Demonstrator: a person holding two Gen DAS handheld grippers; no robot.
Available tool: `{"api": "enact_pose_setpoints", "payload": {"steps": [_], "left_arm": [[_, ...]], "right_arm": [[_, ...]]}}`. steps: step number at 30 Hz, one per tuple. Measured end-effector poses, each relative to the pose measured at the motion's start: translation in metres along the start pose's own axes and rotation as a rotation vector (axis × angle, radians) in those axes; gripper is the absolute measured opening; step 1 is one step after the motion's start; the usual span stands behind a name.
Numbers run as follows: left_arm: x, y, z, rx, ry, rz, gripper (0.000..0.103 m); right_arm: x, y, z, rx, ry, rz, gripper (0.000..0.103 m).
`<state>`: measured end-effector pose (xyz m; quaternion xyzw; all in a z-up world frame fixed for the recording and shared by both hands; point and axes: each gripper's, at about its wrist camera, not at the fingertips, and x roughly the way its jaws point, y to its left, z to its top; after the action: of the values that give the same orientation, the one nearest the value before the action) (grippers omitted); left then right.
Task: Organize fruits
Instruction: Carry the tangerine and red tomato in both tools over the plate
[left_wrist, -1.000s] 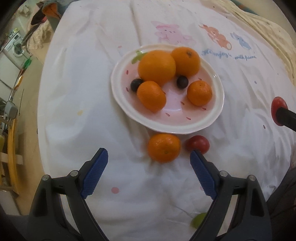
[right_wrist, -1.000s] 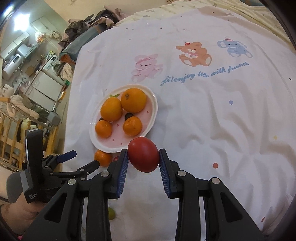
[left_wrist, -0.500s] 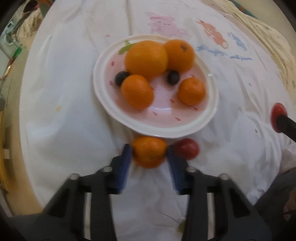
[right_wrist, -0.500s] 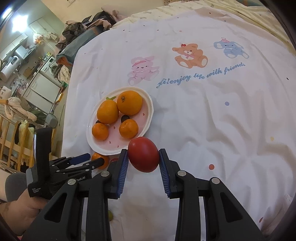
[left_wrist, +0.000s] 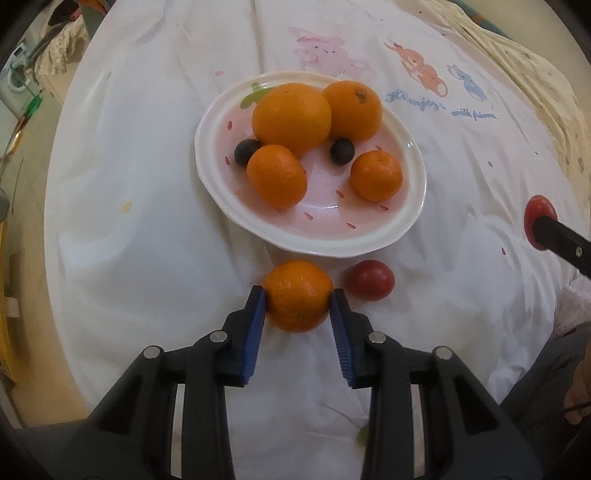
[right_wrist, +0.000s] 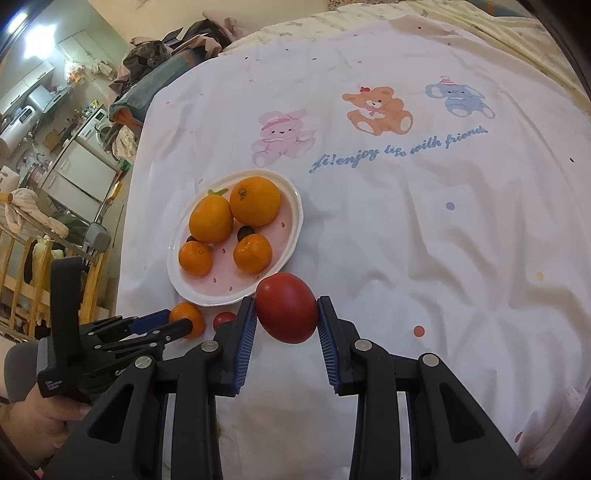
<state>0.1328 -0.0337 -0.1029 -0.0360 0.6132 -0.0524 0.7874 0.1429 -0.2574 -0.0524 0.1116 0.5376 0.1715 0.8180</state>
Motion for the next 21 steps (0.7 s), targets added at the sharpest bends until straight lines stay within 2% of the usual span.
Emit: {"api": "enact_pose_setpoints", "payload": {"steps": [7,11,13,16,21], "left_arm": [[-0.025,0.009,-0.014,-0.018,-0.041,-0.002,0.031],[-0.062,0.021,-0.016,-0.05,-0.133,-0.017,0.031],[-0.082,0.026,-0.01,-0.056,-0.192,-0.019,0.031],[-0.1,0.031,0.003,-0.06,-0.239,-0.02,0.031],[-0.103,0.037,0.032,-0.051,-0.265,0.008,0.031]], "right_arm": [[-0.004,0.003,0.002,0.006,-0.011,0.025,0.035],[-0.021,0.003,0.008,0.053,-0.057,0.126,0.035],[-0.029,0.004,0.013,0.053,-0.082,0.147,0.035],[-0.029,0.004,0.022,0.055,-0.087,0.159,0.035],[-0.024,0.006,0.038,0.026,-0.09,0.141,0.035]]}}
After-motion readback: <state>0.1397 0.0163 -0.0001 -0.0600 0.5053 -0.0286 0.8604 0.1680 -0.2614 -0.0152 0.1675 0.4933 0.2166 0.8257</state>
